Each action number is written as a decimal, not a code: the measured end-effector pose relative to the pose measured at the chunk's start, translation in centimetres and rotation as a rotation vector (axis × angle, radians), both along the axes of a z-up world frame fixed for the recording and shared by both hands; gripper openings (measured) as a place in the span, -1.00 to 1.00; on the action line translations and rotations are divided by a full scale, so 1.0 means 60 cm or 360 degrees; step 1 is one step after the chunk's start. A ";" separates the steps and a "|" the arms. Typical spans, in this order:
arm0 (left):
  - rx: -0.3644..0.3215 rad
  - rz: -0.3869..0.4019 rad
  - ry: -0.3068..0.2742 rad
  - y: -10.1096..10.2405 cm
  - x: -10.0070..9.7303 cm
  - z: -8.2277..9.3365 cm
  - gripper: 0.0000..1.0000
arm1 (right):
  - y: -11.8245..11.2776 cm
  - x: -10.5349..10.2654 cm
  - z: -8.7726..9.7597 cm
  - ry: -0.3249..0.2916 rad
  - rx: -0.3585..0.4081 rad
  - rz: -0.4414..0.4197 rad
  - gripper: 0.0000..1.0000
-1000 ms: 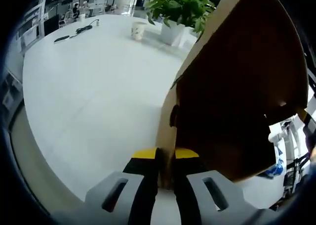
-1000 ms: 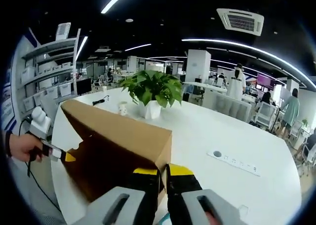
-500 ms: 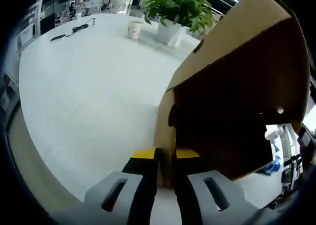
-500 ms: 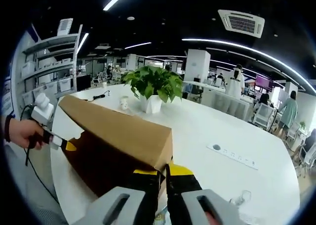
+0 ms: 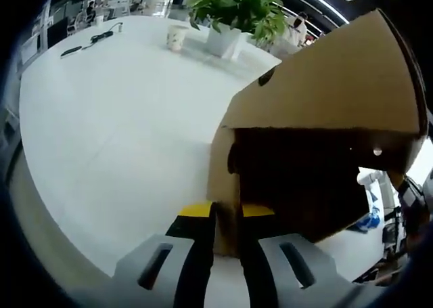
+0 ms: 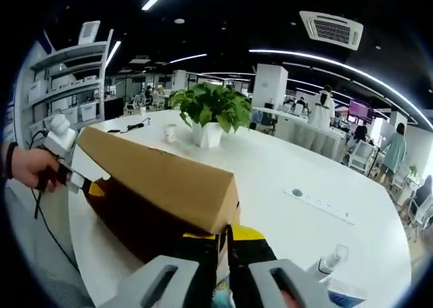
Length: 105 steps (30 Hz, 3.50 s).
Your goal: Operate the shoe box by opening the lid, removing the specified soft item, and placing it in the target area until the item is outside and the box remains undamaged.
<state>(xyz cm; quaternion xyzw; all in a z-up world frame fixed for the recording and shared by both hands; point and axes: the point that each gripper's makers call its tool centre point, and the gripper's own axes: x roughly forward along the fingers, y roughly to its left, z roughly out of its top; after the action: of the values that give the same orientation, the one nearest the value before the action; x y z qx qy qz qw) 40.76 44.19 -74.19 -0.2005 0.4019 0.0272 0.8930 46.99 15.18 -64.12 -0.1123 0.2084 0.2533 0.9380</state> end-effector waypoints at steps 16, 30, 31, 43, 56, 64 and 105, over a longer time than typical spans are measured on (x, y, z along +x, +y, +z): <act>-0.0026 -0.0043 -0.0021 -0.003 0.000 0.001 -0.75 | -0.003 -0.019 -0.031 0.0057 -0.0011 -0.0004 -1.00; 0.0003 -0.0113 -0.0034 0.000 -0.004 0.007 -0.74 | 0.006 -0.042 -0.067 0.0161 0.0008 0.0011 -1.00; 0.0011 -0.0125 -0.0038 -0.001 -0.006 0.009 -0.74 | 0.006 -0.042 -0.068 0.0161 0.0008 0.0011 -1.00; 0.0086 -0.0201 -0.0110 0.003 -0.026 0.036 -0.76 | 0.003 -0.050 -0.073 0.0180 0.0014 0.0024 -1.00; 0.0180 -0.0318 -0.0256 0.010 -0.043 0.060 -0.75 | -0.011 -0.060 -0.076 0.0183 -0.0007 0.0040 -1.00; 0.0213 -0.0381 -0.0275 0.009 -0.054 0.062 -0.75 | -0.010 -0.069 -0.084 0.0193 -0.0009 0.0061 -1.00; 0.0281 -0.0500 -0.0275 -0.004 -0.088 0.052 -0.74 | -0.017 -0.099 -0.125 0.0293 -0.0063 0.0099 -1.00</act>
<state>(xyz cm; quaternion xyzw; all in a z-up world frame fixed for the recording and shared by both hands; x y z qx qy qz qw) 35.48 43.98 -71.08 -0.0578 0.3463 -0.0948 0.9315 41.07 14.15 -71.59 -0.1135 0.2952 0.2874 0.9041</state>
